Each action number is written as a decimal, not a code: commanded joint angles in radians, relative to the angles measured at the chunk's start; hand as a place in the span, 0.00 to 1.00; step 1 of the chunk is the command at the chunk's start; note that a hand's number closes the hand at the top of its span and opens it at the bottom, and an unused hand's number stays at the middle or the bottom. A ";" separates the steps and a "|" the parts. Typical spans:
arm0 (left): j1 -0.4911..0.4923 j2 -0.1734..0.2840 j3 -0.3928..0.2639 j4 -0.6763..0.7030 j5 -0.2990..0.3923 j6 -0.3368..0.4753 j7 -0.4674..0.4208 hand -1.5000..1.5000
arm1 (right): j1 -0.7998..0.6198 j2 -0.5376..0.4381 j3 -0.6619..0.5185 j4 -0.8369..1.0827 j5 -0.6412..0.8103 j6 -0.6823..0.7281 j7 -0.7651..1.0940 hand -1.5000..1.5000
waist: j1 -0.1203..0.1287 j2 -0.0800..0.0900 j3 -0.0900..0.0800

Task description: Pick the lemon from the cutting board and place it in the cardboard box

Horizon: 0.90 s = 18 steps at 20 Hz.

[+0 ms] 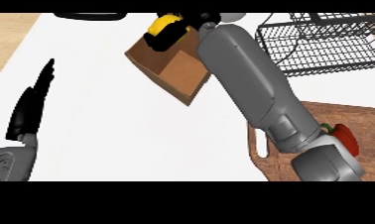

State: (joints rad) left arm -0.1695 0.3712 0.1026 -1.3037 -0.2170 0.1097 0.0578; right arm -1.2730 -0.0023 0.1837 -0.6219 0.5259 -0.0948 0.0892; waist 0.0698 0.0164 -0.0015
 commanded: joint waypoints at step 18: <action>-0.038 -0.018 -0.007 0.027 -0.029 0.011 -0.012 0.50 | -0.033 0.002 0.030 0.235 -0.356 -0.267 -0.210 0.00 | 0.037 0.013 0.001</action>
State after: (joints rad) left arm -0.2273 0.3537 0.0888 -1.2833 -0.2382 0.1054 0.0664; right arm -1.3034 0.0000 0.2502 -0.3844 0.2226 -0.2923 -0.0382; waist 0.1133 0.0293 -0.0009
